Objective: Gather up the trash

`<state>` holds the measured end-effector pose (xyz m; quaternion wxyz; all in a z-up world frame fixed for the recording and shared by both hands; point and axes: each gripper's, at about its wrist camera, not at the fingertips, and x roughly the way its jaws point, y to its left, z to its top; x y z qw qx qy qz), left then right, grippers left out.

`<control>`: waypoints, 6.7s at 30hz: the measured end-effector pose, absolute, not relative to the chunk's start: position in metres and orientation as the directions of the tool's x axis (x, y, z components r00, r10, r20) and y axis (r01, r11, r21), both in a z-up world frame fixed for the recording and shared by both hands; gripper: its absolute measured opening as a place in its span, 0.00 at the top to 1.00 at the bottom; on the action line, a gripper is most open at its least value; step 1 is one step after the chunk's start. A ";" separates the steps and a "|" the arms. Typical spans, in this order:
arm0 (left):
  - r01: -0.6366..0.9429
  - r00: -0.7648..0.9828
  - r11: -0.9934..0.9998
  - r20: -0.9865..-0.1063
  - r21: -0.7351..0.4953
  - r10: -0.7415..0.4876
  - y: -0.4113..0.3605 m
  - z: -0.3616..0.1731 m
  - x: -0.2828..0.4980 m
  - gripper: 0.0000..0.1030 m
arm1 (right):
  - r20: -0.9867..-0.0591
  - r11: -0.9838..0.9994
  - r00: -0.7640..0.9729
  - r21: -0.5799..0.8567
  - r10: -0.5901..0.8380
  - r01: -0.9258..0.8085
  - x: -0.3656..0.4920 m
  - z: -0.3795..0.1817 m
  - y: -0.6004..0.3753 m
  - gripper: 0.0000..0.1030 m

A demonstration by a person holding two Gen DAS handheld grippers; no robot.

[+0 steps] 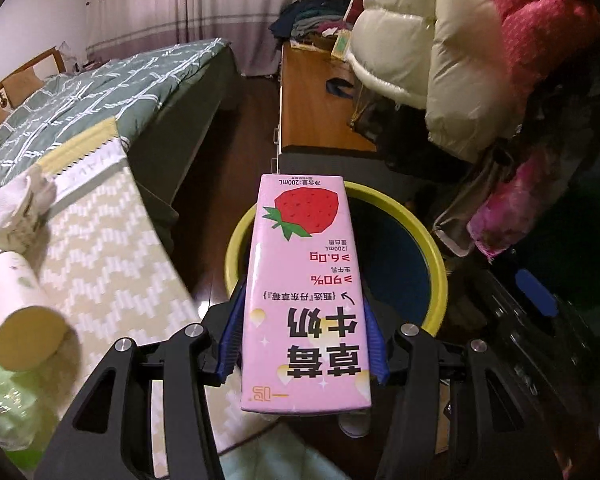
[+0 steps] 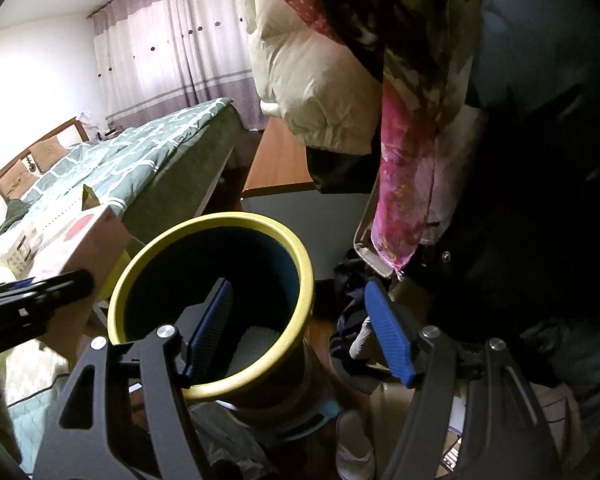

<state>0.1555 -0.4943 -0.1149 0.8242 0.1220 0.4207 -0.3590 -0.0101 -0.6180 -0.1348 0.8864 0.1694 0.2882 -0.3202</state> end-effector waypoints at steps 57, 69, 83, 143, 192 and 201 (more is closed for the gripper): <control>0.098 0.804 0.986 -0.573 -0.138 -0.160 -0.027 -0.036 0.077 0.14 | -0.688 0.981 0.714 -0.022 0.127 -0.195 0.134 -0.093 -0.259 0.61; 0.090 0.801 0.986 -0.577 -0.144 -0.157 -0.026 -0.041 0.079 0.13 | -0.596 0.969 0.768 0.072 0.233 -0.238 0.116 -0.060 -0.264 0.97; 0.184 0.776 0.973 -0.588 -0.138 -0.230 -0.054 -0.050 0.071 0.13 | -0.462 0.973 0.859 0.170 0.219 -0.157 0.075 -0.013 -0.319 0.97; 0.267 0.536 0.964 -0.832 0.007 -0.143 -0.253 -0.139 0.065 0.11 | -0.579 0.838 0.739 0.163 -0.346 0.520 0.050 -0.124 -0.584 0.68; 0.667 0.397 0.736 -0.781 -0.116 -0.483 -0.527 -0.120 0.178 0.11 | -0.550 0.778 0.689 0.105 -0.473 0.619 -0.033 -0.103 -0.590 0.61; 0.648 0.471 0.748 -0.694 -0.148 -0.545 -0.473 -0.074 0.169 0.05 | -0.543 0.797 0.701 0.094 -0.462 0.597 -0.027 -0.097 -0.575 0.57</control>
